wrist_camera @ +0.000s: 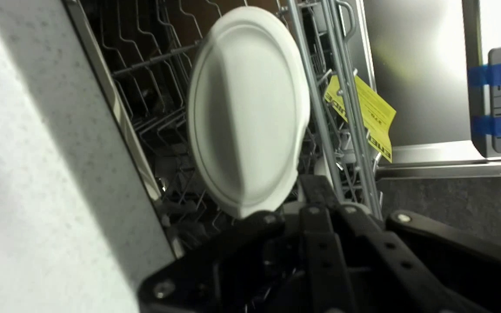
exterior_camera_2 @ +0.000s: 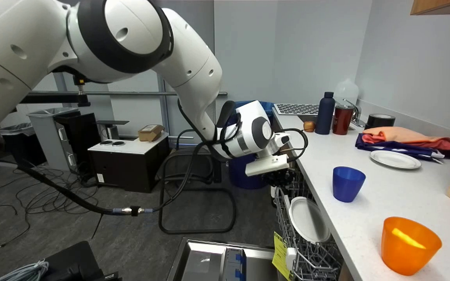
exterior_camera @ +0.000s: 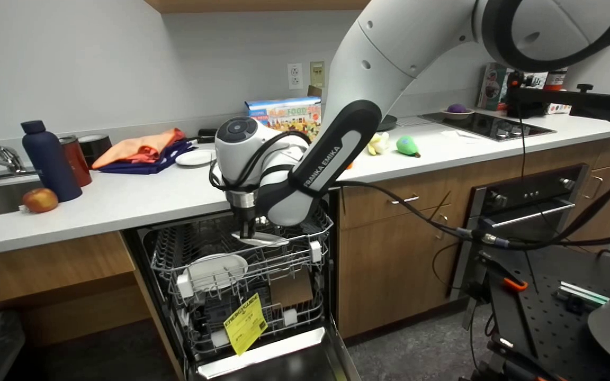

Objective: Close the top drawer of the dishwasher

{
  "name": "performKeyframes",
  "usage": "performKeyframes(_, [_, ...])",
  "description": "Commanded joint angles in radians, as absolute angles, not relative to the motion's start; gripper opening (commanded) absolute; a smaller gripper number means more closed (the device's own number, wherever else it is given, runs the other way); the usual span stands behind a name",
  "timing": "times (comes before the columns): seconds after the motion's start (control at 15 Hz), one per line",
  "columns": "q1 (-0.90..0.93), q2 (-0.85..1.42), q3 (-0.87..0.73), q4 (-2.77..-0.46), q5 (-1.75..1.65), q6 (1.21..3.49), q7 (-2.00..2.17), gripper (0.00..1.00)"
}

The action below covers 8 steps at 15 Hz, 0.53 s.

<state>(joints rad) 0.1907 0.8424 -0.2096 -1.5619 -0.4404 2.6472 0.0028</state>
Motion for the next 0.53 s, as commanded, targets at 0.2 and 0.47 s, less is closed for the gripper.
performKeyframes(0.2, [0.164,0.686,-0.105,-1.649,-0.391,2.648,-0.049,0.09])
performKeyframes(0.47, [0.185,0.712,-0.123,-1.617,-0.411,2.645,-0.012,0.10])
